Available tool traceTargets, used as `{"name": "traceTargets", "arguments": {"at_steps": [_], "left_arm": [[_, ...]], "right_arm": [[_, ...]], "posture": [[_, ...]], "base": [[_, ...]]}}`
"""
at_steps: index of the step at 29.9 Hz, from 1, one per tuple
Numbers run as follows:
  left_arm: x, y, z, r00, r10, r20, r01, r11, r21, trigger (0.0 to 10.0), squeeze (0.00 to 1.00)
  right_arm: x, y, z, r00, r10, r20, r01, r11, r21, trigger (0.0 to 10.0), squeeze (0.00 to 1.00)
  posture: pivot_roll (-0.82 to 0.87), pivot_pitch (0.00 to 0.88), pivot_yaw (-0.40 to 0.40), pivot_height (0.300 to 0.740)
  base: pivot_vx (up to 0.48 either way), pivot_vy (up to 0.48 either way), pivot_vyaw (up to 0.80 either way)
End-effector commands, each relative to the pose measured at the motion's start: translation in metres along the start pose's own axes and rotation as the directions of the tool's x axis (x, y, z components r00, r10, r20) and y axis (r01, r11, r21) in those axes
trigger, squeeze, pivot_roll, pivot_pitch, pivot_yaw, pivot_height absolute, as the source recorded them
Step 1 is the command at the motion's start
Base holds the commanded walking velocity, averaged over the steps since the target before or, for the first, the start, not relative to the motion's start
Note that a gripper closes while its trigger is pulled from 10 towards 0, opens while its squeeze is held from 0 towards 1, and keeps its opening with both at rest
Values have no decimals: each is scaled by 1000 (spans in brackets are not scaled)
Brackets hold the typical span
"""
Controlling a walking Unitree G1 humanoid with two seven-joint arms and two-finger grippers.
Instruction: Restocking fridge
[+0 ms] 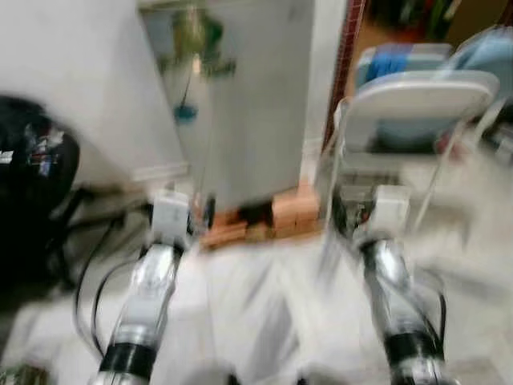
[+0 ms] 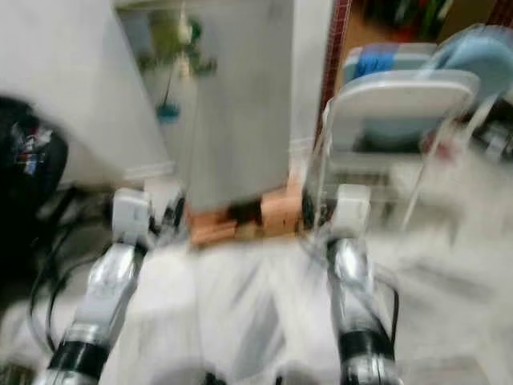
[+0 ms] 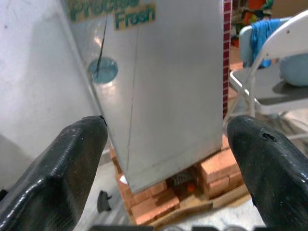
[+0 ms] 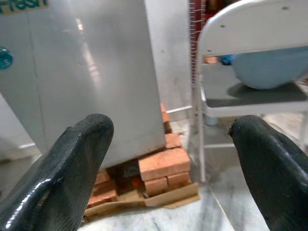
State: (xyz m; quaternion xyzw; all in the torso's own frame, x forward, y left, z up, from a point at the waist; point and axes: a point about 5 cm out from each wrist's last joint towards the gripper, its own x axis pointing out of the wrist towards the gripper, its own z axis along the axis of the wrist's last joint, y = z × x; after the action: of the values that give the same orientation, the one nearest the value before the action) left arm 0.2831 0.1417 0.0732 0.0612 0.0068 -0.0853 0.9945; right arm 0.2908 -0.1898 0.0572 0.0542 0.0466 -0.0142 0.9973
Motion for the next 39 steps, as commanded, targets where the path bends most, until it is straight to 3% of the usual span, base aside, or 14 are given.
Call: {"name": "traceTargets", "arguments": {"at_steps": [1,7,20,39], "left_arm": [[-4,7,-4,1000,9,-17,-8,999,32,10000,0],[-3,-1,-3,1000,-23,-17,23,1000,17,10000,0],[-14,4,-8,999,9,-43,-10,1000,-21,10000,0],[-12,1,-3,999,-11,-33,10,1000,-23,10000,0]], "right_arm": [[1,13,0,999,32,3,-32,999,15,10000,0],[0,16,-4,999,46,-2,-46,999,11,10000,0],[-15,6,-14,999,30,-41,-29,1000,9,10000,0],[-16,10,-8,999,37,-26,-37,999,8,10000,0]], "posture": [[-31,0,50,740],[-33,0,44,740],[-47,0,24,740],[-61,0,30,740]], "base": [[0,0,0],[0,0,0],[0,0,0],[0,84,0]]}}
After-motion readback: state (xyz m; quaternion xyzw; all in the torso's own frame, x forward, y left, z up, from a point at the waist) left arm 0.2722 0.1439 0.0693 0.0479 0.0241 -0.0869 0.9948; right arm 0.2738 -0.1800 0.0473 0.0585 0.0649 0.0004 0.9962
